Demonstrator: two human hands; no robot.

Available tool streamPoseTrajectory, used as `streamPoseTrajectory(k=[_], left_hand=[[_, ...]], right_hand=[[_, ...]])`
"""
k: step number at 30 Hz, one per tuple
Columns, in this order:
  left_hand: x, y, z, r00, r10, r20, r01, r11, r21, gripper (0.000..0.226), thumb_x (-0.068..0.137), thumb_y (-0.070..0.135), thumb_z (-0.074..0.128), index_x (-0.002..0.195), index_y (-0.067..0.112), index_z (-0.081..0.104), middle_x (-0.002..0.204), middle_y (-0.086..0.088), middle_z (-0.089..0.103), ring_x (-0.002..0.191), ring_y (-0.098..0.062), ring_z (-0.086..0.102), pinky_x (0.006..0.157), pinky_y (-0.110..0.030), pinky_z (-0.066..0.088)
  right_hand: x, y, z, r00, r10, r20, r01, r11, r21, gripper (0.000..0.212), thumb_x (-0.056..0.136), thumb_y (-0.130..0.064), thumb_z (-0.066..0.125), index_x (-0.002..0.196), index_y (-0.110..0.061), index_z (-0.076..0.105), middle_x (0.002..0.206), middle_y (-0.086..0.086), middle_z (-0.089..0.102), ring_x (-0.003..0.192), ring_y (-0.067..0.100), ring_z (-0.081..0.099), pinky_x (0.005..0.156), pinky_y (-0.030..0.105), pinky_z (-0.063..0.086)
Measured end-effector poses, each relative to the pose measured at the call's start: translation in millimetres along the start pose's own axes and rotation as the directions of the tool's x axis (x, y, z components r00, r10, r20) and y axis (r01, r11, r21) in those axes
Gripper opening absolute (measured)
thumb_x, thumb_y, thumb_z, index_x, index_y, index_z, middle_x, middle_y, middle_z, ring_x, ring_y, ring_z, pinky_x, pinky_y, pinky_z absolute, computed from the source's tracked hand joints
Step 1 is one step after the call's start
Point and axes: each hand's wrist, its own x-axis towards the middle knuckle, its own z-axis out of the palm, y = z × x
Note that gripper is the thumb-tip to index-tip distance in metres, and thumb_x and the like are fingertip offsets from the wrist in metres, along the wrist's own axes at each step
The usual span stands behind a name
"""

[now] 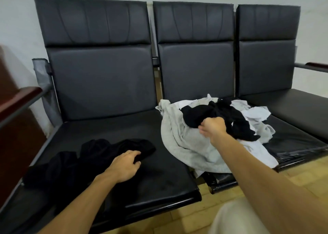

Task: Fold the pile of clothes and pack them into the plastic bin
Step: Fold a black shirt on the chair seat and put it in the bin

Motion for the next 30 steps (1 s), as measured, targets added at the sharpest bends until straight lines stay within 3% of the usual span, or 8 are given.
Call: streamPoseTrajectory(k=[5, 8, 11, 17, 20, 23, 27, 30], left_hand=[[-16, -20, -19, 0.992, 0.001, -0.124, 0.012, 0.994, 0.105, 0.045, 0.097, 0.026, 0.047, 0.142, 0.023, 0.044, 0.147, 0.004, 0.042, 0.135, -0.014, 0.038, 0.115, -0.028, 0.025], [-31, -38, -36, 0.968, -0.056, -0.245, 0.098, 0.982, 0.164, 0.044, 0.096, 0.024, 0.047, 0.14, 0.025, 0.047, 0.145, 0.005, 0.043, 0.136, -0.012, 0.037, 0.119, -0.035, 0.011], [-45, -63, -48, 0.922, -0.228, -0.313, 0.294, 0.938, 0.183, 0.052, 0.095, 0.032, 0.048, 0.145, 0.027, 0.037, 0.151, 0.003, 0.031, 0.142, -0.017, 0.024, 0.119, -0.045, 0.004], [-64, -111, -58, 0.782, -0.596, -0.182, 0.598, 0.8, -0.05, 0.086, 0.087, 0.058, 0.055, 0.151, 0.017, 0.014, 0.156, -0.012, 0.012, 0.143, -0.034, 0.015, 0.113, -0.053, 0.022], [-64, -131, -60, 0.769, -0.611, -0.189, 0.557, 0.785, -0.271, 0.089, 0.084, 0.05, 0.066, 0.148, 0.009, 0.021, 0.148, -0.016, 0.032, 0.135, -0.033, 0.036, 0.108, -0.046, 0.037], [-61, -137, -60, 0.804, -0.563, -0.192, 0.474, 0.802, -0.365, 0.06, 0.087, 0.032, 0.068, 0.138, 0.013, 0.044, 0.128, -0.009, 0.057, 0.11, -0.024, 0.06, 0.094, -0.038, 0.05], [-58, -131, -60, 0.859, -0.494, -0.137, 0.368, 0.78, -0.506, 0.015, 0.09, 0.021, 0.063, 0.103, 0.019, 0.07, 0.094, -0.005, 0.072, 0.083, -0.018, 0.068, 0.078, -0.036, 0.056], [-62, -114, -62, 0.937, -0.342, 0.075, 0.3, 0.675, -0.674, 0.016, 0.092, 0.035, 0.061, 0.095, 0.026, 0.073, 0.094, 0.003, 0.073, 0.087, -0.011, 0.069, 0.075, -0.026, 0.053]], right_hand=[[-35, 3, 29, 0.967, -0.202, 0.158, 0.241, 0.927, -0.288, 0.02, 0.086, -0.005, 0.051, 0.081, 0.002, 0.069, 0.076, 0.014, 0.07, 0.058, 0.02, 0.062, 0.064, 0.035, 0.061], [-55, 4, 63, 0.898, -0.235, 0.372, 0.38, 0.84, -0.387, 0.016, 0.088, -0.013, 0.055, 0.083, -0.006, 0.068, 0.081, 0.01, 0.071, 0.067, 0.019, 0.064, 0.067, 0.033, 0.058], [-66, 20, 98, 0.791, -0.195, 0.58, 0.543, 0.662, -0.517, 0.016, 0.089, -0.026, 0.063, 0.098, -0.015, 0.069, 0.095, 0.003, 0.071, 0.095, 0.018, 0.065, 0.089, 0.031, 0.05], [-75, 47, 148, 0.609, -0.104, 0.786, 0.76, 0.36, -0.541, 0.044, 0.092, -0.033, 0.06, 0.134, -0.019, 0.054, 0.134, 0.002, 0.057, 0.122, 0.019, 0.053, 0.098, 0.025, 0.039], [-75, 62, 169, 0.547, -0.067, 0.834, 0.808, 0.302, -0.506, 0.051, 0.094, -0.036, 0.058, 0.14, -0.019, 0.047, 0.143, 0.003, 0.049, 0.129, 0.021, 0.046, 0.105, 0.027, 0.035], [-73, 76, 183, 0.481, 0.024, 0.876, 0.843, 0.259, -0.47, 0.058, 0.097, -0.043, 0.05, 0.148, -0.021, 0.036, 0.153, 0.005, 0.037, 0.139, 0.023, 0.035, 0.114, 0.03, 0.027], [-60, 83, 183, 0.553, 0.167, 0.816, 0.825, 0.026, -0.564, 0.058, 0.098, -0.057, 0.031, 0.15, -0.032, 0.029, 0.16, -0.003, 0.02, 0.148, 0.018, 0.015, 0.12, 0.046, 0.007], [-45, 77, 172, 0.682, 0.091, 0.725, 0.731, -0.089, -0.677, 0.053, 0.1, -0.052, 0.03, 0.15, -0.033, 0.028, 0.162, -0.004, 0.013, 0.149, 0.021, 0.006, 0.117, 0.053, -0.002]])
